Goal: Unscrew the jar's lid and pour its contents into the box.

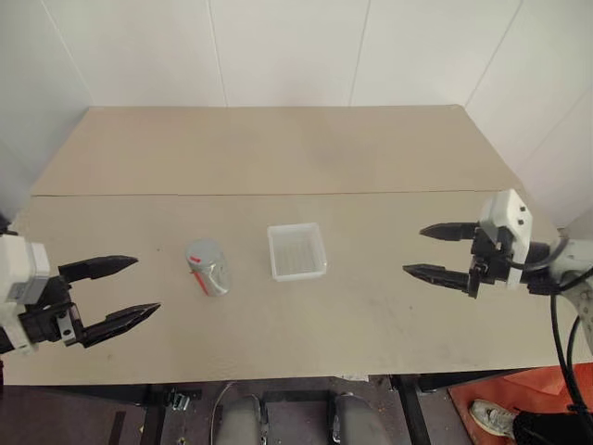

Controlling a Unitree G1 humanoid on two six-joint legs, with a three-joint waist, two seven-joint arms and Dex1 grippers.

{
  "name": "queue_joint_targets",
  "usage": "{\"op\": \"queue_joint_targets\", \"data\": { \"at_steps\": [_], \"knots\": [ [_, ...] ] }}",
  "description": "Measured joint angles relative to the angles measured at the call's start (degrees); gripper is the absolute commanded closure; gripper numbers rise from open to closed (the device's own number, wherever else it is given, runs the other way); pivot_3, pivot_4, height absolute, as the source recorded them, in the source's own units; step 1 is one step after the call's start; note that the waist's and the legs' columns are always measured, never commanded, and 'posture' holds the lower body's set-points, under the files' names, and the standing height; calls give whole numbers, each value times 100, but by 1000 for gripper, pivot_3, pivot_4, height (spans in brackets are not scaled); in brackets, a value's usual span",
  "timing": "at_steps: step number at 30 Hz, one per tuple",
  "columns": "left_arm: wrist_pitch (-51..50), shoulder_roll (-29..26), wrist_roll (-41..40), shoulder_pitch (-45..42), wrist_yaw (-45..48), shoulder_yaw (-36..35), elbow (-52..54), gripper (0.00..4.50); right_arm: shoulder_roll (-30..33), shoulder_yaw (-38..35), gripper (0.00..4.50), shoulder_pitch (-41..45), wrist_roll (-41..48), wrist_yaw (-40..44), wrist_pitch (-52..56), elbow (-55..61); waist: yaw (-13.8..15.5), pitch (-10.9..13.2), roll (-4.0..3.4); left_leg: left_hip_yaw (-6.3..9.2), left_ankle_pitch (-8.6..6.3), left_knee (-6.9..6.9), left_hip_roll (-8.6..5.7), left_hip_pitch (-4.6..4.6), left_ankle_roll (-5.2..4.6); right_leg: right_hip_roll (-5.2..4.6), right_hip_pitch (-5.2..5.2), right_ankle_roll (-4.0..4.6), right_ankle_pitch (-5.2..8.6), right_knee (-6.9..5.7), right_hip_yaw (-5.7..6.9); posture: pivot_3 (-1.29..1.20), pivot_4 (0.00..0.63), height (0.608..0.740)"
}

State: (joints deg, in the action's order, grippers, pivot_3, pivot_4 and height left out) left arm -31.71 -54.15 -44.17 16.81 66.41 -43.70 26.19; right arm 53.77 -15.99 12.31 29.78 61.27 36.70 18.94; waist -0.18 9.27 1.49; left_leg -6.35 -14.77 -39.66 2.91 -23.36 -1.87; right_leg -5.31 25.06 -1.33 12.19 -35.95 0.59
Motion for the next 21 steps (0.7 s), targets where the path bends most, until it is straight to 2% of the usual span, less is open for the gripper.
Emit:
{"op": "queue_joint_targets", "data": {
  "at_steps": [6,11,14,17,21],
  "knots": [
    [-13,240,3,38,-207,240,25,31,52,-128,0,-159,189,-134,131,277,-34,0,0,2,0,0,2,5,0,1,-2,0,0,-1,-5,0,150,740],
    [-90,574,17,522,-466,80,303,31,73,60,0,389,315,-165,201,253,-78,0,1,9,0,0,4,7,0,2,-1,0,0,-1,-8,0,150,740],
    [-60,1005,144,728,-905,-27,593,31,-1,420,0,860,311,-121,179,157,-65,0,2,10,0,-1,3,7,0,3,-2,0,0,-1,-9,0,150,740],
    [-58,1585,316,722,-1674,271,977,31,-135,889,0,1271,301,153,25,-104,-25,0,3,12,-1,-5,-3,8,-2,1,-11,0,-1,3,-9,0,150,740],
    [-56,1746,524,844,-2094,618,1180,31,-187,1291,0,1623,242,500,-222,-364,7,0,5,10,-2,-6,-3,6,-5,0,-10,1,-1,4,-9,0,150,740]
  ]
}}
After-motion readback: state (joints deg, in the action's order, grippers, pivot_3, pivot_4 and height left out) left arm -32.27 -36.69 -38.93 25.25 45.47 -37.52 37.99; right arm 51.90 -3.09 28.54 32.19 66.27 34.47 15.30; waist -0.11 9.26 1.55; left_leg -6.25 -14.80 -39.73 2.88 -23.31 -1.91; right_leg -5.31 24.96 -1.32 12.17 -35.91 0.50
